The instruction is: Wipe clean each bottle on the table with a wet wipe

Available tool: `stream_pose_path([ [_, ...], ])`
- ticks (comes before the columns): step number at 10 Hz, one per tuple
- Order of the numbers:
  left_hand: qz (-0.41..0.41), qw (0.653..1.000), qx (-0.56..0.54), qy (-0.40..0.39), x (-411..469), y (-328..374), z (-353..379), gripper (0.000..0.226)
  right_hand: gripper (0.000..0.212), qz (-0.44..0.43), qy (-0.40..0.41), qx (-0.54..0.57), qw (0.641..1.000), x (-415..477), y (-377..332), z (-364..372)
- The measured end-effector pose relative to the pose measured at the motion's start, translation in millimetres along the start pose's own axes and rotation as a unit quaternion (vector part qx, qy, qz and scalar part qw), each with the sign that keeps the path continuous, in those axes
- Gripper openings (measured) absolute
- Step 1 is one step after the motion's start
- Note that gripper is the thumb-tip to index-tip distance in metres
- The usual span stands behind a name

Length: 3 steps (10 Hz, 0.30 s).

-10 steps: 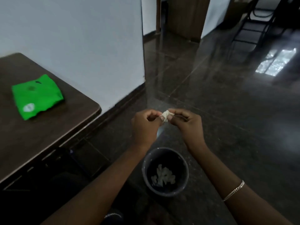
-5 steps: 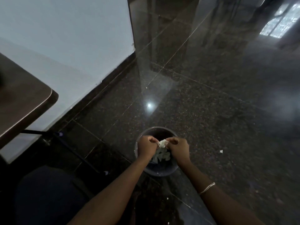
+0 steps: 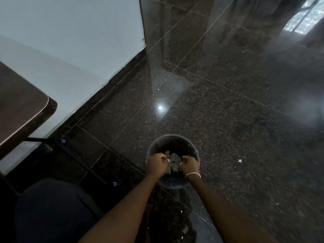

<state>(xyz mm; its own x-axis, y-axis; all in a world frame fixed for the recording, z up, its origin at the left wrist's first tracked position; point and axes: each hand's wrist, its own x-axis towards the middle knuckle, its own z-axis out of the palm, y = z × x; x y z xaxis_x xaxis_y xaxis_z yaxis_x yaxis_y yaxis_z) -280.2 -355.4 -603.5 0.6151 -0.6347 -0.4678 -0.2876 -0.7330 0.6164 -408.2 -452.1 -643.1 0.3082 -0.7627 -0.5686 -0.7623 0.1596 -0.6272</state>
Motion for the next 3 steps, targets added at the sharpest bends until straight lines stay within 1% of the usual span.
stream_pose_path([
  [1,0.066,0.996,0.06,0.008,-4.6,5.8,-6.7,0.034,0.039,-0.029,0.01,0.005,1.0,-13.9,-8.6,-8.2],
  [3,0.2,0.969,0.133,0.063,-15.6,20.4,-22.6,0.044,0.039,-0.141,0.053,0.016,0.988,-40.1,-27.8,-34.8],
])
